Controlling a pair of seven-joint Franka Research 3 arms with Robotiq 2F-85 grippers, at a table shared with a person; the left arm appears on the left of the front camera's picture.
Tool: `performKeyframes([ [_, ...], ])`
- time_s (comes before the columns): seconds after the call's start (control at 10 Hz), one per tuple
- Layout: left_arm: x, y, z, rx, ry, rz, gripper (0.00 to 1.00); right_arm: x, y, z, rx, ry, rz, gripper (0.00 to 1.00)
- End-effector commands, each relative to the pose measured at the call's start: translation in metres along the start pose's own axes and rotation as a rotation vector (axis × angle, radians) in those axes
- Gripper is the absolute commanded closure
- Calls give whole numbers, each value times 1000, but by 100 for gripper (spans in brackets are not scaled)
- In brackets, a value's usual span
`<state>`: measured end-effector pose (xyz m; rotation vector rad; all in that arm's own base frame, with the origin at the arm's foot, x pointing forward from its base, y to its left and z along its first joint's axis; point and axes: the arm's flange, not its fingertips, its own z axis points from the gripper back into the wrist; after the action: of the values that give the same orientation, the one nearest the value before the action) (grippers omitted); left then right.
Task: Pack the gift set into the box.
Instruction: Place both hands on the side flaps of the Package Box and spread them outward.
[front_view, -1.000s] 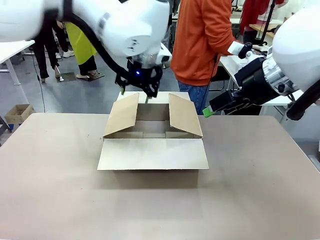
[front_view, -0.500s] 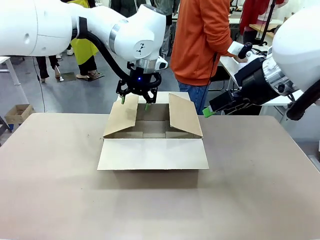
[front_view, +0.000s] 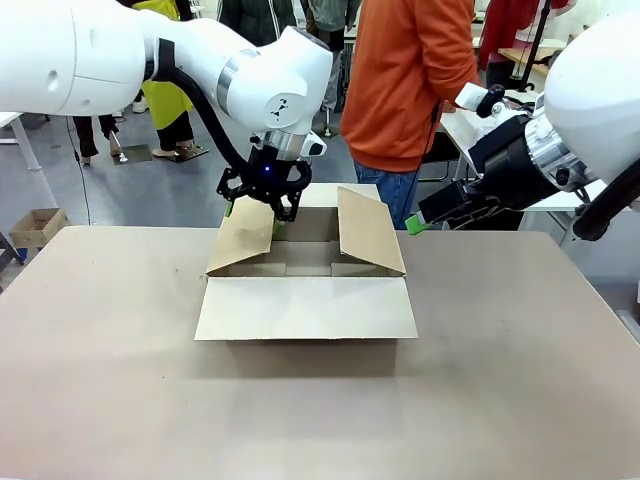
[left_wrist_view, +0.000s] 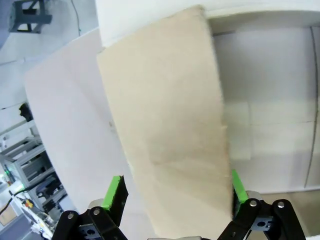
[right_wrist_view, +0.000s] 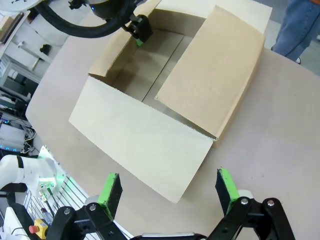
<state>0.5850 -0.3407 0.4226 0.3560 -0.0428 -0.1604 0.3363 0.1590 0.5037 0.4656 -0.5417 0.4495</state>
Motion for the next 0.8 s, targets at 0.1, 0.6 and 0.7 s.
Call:
performKeyframes([
  [0.1, -18, 34, 5, 84, -59, 17, 0, 2, 2, -3, 6, -21, -5, 0],
  [0.6, -40, 87, 32, -21, -160, 59, 0, 2, 2, -3, 6, -21, -5, 0],
  [0.7, -44, 104, 31, -71, -178, 60, 0, 2, 2, -3, 6, -21, -5, 0],
])
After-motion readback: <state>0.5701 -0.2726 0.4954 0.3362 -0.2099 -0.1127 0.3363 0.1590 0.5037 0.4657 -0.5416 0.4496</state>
